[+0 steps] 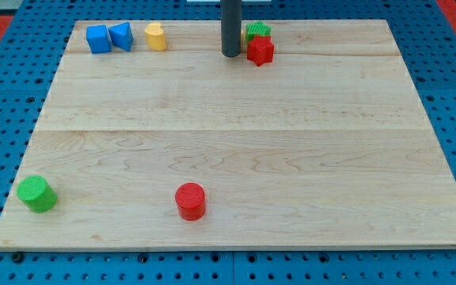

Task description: Slide the red circle to the center

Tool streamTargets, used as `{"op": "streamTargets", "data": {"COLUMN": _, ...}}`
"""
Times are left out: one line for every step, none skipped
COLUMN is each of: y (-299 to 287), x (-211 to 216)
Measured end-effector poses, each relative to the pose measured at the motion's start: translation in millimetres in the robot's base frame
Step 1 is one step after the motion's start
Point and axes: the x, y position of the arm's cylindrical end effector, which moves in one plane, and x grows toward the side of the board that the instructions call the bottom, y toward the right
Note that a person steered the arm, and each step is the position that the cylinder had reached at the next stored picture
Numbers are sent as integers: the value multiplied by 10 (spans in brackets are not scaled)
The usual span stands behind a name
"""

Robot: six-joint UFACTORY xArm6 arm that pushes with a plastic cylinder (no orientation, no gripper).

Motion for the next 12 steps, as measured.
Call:
{"op": "streamTargets", "data": {"y": -70, "x": 967}}
{"op": "streamTargets", "data": {"y": 190, "x": 1661}}
{"op": "streamTargets", "data": {"y": 295, "x": 2557}}
{"op": "streamTargets", "data": {"y": 268, "x": 3172}}
{"op": "streamTargets", "data": {"y": -347, "x": 3333}}
{"op": "streamTargets", "data": {"y": -1049, "x": 3372}}
{"op": "streamTargets", "data": {"y": -1256, "x": 3315}}
{"op": "streamTargets", "data": {"y": -1262, "x": 3191}}
{"op": "streamTargets", "data": {"y": -1262, "x": 3087}}
{"op": "streamTargets", "data": {"y": -1262, "x": 3040}}
{"op": "streamTargets", "data": {"y": -1262, "x": 3005}}
{"op": "streamTargets", "data": {"y": -1254, "x": 3022}}
